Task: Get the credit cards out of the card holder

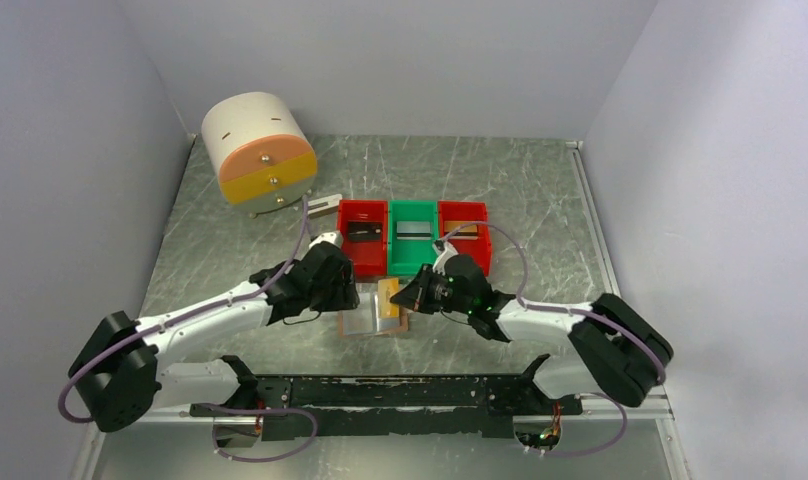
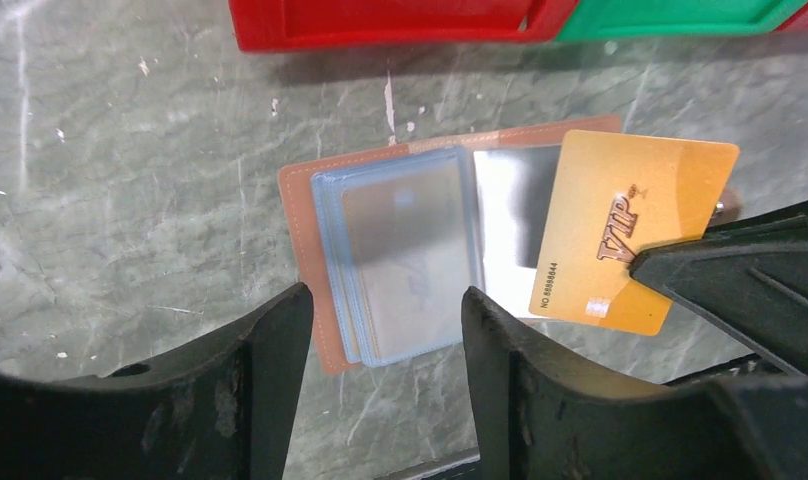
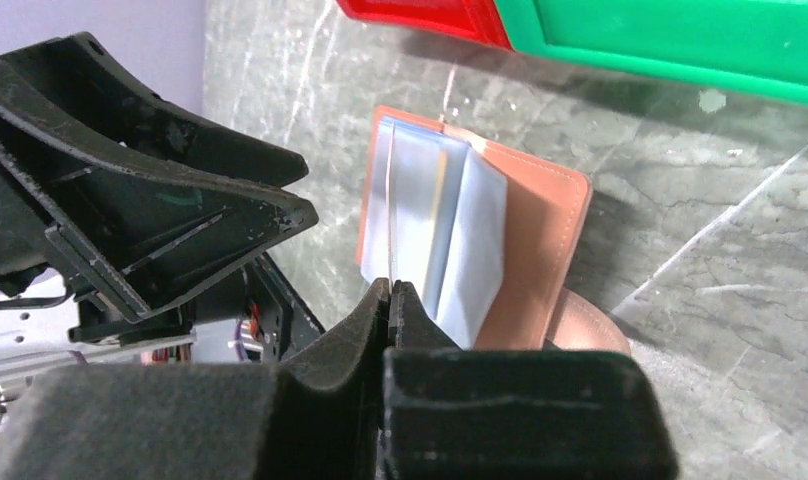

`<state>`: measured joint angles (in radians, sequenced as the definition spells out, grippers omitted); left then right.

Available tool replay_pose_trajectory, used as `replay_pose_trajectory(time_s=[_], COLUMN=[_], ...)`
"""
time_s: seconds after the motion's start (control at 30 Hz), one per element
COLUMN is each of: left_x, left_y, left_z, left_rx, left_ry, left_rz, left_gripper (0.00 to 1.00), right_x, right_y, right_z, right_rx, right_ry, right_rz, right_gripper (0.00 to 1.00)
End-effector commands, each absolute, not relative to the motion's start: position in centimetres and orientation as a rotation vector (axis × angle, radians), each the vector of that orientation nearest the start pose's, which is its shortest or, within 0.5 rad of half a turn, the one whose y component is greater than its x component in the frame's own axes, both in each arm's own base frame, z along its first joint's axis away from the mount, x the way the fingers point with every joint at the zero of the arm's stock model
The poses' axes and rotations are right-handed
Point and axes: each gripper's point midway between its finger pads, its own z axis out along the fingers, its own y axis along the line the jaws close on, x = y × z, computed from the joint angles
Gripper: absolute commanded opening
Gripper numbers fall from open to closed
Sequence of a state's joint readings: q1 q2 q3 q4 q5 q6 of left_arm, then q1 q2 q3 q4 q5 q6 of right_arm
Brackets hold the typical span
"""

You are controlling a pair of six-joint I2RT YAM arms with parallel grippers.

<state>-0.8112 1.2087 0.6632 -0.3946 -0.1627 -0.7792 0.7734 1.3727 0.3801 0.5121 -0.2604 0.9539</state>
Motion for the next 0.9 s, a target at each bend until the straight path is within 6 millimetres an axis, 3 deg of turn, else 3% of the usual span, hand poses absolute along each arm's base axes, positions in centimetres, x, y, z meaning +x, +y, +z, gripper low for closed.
replay_pose_trajectory(time_s=[0.0,0.13,0.33,0.5,0.63,0.8,0.87], left_x=[21.6,21.9,22.1,22.1,22.1,22.0,22.0], left_y=[-20.9,-20.0,-18.7,-18.2,-18.3,-18.1,-18.0], left_z=[9.4,10.6,11.8,12.1,12.1,12.0,12.1], left_rx=[-0.09,-0.144,-0.193,-0.203,-0.194,-0.189,-0.19], left_ry=[2.442,2.38,2.31,2.293,2.299,2.311,2.304], left_rz=[-0.461,-0.457,-0.452,-0.441,-0.436,-0.418,-0.418], left_gripper=[0.64,0.69,0.77,0.79,0.8,0.81,0.82], right_x=[20.4,21.7,24.0,27.0,29.5,31.3,32.1], right_y=[28.3,26.4,22.2,17.6,15.7,14.8,13.2], right_z=[8.1,11.1,17.5,17.5,17.9,18.2,18.3], right_rx=[-0.095,-0.211,-0.406,-0.576,-0.74,-0.86,-0.876], right_ry=[2.226,2.068,1.753,1.772,1.794,1.798,1.82], right_rz=[1.12,0.978,0.638,0.147,-0.135,-0.098,-0.107], right_gripper=[0.0,0.0,0.0,0.0,0.0,0.0,0.0])
